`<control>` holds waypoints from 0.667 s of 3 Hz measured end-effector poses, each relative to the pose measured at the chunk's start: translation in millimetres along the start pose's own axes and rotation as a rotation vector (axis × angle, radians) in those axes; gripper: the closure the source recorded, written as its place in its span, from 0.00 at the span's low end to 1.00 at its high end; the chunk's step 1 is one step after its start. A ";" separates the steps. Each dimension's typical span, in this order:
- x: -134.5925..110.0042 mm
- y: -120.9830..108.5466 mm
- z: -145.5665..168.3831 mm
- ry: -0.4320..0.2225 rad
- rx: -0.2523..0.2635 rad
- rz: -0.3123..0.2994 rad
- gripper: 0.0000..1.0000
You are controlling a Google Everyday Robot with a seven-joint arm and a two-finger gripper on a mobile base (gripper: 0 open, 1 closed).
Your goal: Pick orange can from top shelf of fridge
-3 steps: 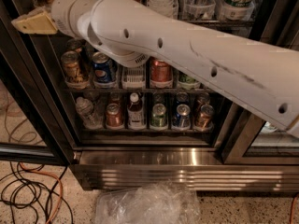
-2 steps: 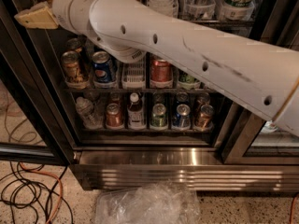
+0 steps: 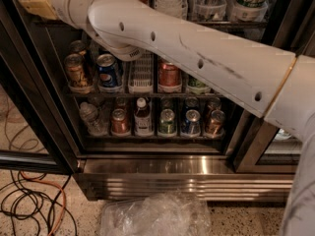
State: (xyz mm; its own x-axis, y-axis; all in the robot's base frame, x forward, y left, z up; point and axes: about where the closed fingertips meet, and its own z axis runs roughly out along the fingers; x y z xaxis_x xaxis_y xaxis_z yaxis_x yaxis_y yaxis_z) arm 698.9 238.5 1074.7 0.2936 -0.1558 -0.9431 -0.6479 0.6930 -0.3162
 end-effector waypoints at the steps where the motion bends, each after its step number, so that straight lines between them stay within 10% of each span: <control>1: -2.0 -3.7 8.0 -0.012 0.020 0.022 0.34; 2: -2.6 -4.2 7.2 -0.012 0.022 0.024 0.56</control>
Offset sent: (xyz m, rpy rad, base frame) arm 0.0093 0.0010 -0.0066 0.0540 0.0482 -0.0371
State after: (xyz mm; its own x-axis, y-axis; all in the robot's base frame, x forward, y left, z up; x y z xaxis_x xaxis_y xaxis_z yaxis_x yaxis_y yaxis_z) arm 705.9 241.0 1079.2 0.2870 -0.1304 -0.9490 -0.6395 0.7115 -0.2912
